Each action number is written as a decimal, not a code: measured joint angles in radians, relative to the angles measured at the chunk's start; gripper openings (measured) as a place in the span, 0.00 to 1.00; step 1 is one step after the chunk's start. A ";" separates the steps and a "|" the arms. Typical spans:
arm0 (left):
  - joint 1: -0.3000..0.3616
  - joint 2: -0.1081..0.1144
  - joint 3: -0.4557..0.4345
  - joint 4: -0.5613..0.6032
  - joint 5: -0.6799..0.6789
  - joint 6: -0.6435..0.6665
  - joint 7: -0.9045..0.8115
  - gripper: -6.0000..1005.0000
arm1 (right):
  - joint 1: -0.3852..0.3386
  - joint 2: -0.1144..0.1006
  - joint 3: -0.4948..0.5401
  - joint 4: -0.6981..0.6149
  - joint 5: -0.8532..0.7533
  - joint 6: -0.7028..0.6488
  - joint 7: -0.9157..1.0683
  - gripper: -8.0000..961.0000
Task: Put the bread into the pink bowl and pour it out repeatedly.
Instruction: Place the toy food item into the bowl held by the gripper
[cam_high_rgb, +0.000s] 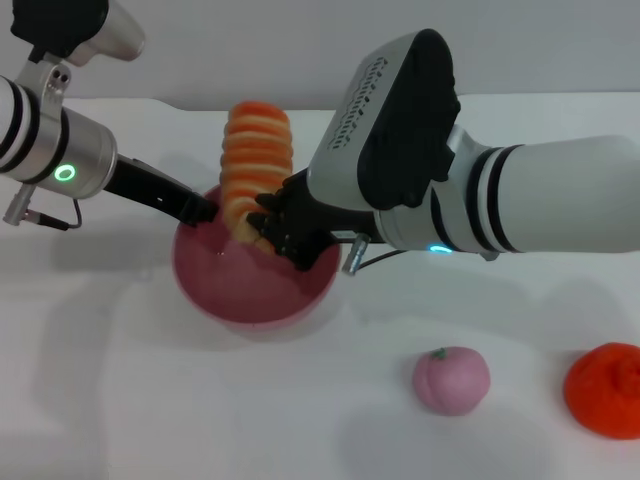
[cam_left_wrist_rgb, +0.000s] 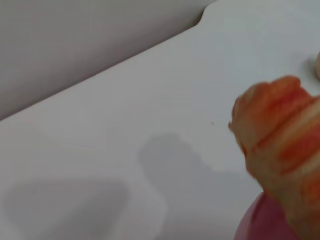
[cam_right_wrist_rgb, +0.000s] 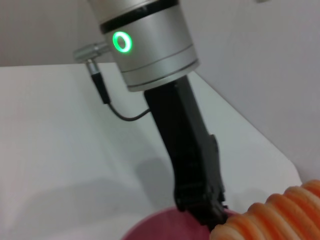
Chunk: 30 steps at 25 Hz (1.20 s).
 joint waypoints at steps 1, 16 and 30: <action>-0.003 0.000 0.000 -0.004 0.000 -0.003 0.002 0.05 | 0.004 -0.001 -0.002 0.000 0.002 0.002 0.001 0.13; -0.020 0.003 0.002 -0.037 0.014 -0.031 0.008 0.05 | 0.012 -0.003 -0.014 -0.033 0.005 0.008 0.006 0.43; -0.021 -0.001 0.000 -0.039 0.038 -0.052 0.000 0.05 | -0.111 0.002 0.010 -0.225 -0.095 -0.196 -0.023 0.58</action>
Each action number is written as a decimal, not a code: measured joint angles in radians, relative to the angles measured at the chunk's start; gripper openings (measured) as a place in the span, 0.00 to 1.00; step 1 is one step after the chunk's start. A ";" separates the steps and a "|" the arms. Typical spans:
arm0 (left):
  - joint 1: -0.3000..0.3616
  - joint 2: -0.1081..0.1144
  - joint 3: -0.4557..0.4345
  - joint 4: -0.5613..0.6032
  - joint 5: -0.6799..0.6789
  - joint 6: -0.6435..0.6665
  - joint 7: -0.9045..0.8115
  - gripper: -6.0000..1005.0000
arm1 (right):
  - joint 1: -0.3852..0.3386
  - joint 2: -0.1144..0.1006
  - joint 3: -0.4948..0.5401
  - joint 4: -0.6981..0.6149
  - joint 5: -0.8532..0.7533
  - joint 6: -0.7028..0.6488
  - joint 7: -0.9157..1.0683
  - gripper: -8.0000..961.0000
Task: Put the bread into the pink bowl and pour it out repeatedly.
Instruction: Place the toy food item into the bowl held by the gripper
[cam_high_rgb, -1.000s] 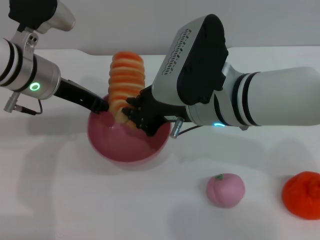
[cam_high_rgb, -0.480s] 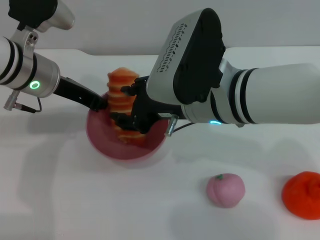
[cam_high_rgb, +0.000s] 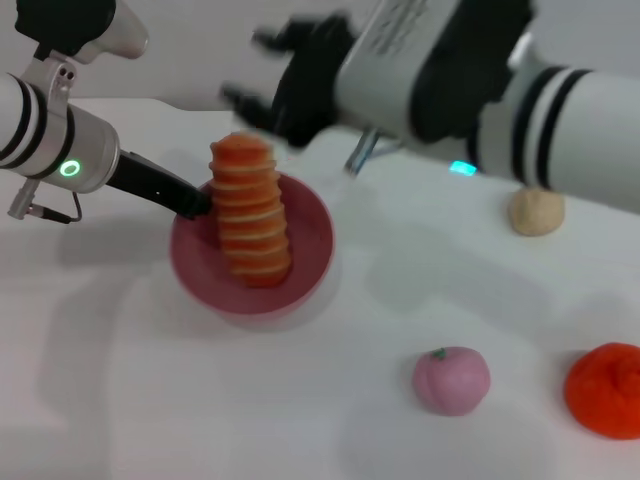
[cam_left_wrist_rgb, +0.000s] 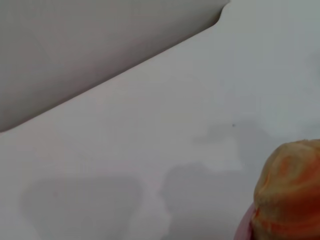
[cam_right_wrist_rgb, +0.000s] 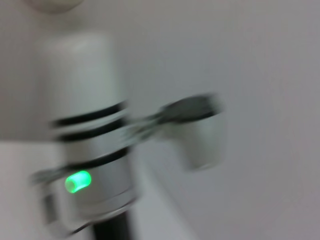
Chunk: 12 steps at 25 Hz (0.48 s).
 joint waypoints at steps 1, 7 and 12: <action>0.000 0.000 0.000 0.000 0.000 0.000 0.000 0.05 | -0.018 0.000 0.001 -0.003 -0.002 -0.049 -0.008 0.58; 0.000 -0.003 0.002 0.001 -0.007 -0.008 0.000 0.05 | -0.104 0.002 -0.017 0.079 0.007 -0.398 -0.053 0.58; 0.000 -0.006 0.048 0.000 -0.044 -0.050 -0.013 0.05 | -0.162 0.000 -0.063 0.192 0.067 -0.781 -0.046 0.58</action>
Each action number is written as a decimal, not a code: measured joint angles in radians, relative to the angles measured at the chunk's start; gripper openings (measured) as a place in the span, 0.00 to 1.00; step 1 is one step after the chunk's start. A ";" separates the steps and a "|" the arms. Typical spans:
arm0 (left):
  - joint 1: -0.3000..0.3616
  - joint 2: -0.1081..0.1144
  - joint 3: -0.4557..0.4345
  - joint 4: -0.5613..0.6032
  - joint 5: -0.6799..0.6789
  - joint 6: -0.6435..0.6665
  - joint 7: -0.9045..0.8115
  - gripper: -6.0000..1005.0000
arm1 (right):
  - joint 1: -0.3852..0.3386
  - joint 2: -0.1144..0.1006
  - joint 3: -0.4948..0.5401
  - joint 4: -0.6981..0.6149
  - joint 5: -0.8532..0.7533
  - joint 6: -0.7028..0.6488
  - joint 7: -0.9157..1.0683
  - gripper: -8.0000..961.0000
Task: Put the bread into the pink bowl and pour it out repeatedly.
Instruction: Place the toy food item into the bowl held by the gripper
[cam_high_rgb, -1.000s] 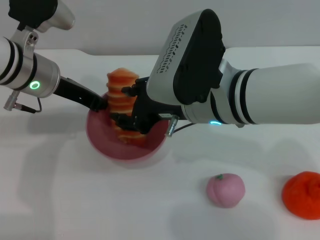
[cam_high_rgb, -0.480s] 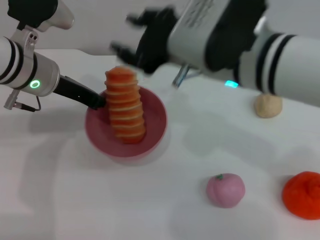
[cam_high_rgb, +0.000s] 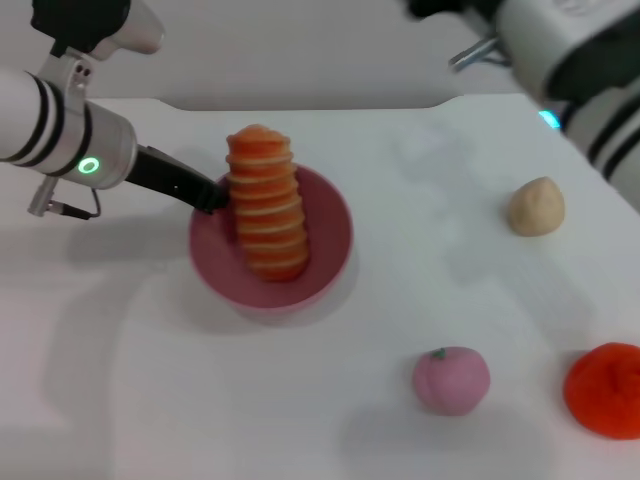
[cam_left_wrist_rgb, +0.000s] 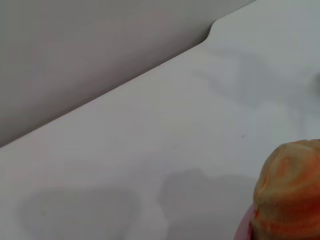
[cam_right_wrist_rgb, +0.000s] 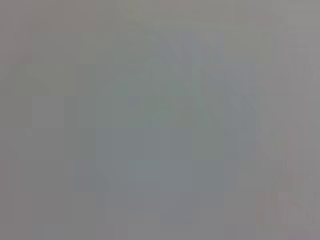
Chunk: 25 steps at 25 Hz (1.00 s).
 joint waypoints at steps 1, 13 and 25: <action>0.000 0.000 0.010 0.000 -0.005 -0.007 -0.005 0.05 | -0.010 -0.001 -0.011 0.022 0.009 -0.074 0.009 0.58; -0.016 -0.003 0.138 0.003 -0.107 -0.105 -0.043 0.05 | -0.077 -0.024 0.140 0.403 -0.530 -0.781 0.995 0.58; -0.052 -0.005 0.308 0.026 -0.238 -0.259 -0.044 0.05 | -0.031 -0.047 0.604 0.876 -0.906 -1.409 1.416 0.58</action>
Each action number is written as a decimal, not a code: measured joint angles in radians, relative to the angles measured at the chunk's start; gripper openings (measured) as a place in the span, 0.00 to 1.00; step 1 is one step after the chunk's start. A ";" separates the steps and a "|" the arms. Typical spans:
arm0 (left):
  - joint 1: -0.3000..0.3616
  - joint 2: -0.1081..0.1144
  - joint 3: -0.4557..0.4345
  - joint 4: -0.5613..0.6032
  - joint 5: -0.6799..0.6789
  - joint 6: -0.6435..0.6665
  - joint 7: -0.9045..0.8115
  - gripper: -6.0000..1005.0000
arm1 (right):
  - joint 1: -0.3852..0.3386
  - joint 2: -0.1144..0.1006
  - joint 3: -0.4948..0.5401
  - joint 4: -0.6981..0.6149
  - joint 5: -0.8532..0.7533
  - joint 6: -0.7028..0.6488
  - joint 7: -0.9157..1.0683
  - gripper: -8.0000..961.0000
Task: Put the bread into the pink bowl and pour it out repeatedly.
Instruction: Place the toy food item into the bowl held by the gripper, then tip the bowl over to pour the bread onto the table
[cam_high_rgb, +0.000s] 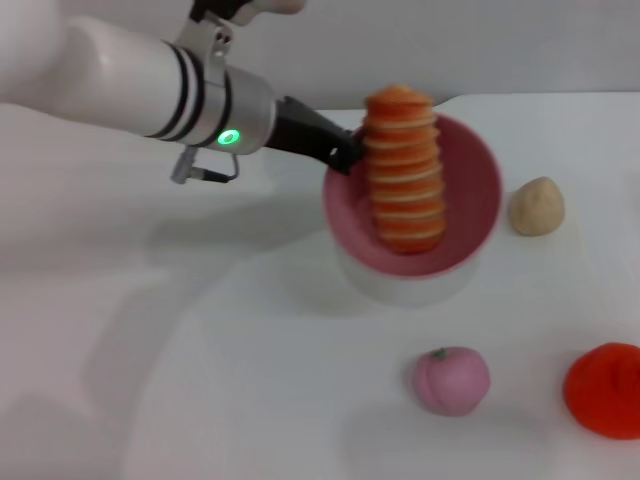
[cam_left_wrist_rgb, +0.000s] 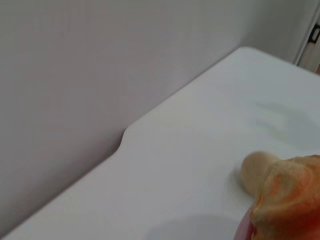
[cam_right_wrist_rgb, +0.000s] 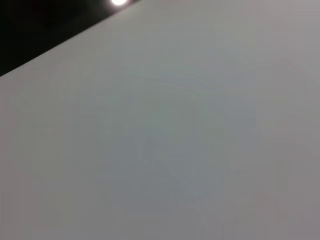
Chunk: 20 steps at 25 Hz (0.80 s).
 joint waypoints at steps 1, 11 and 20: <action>-0.004 -0.001 0.022 0.000 -0.011 -0.027 0.000 0.05 | -0.008 -0.001 0.030 0.010 0.000 -0.017 -0.001 0.58; -0.010 -0.003 0.169 -0.005 -0.080 -0.260 0.003 0.05 | -0.066 -0.010 0.182 0.049 0.005 -0.041 -0.022 0.58; 0.001 -0.003 0.319 -0.013 -0.093 -0.483 0.035 0.05 | -0.105 -0.005 0.252 0.038 0.000 -0.097 -0.028 0.58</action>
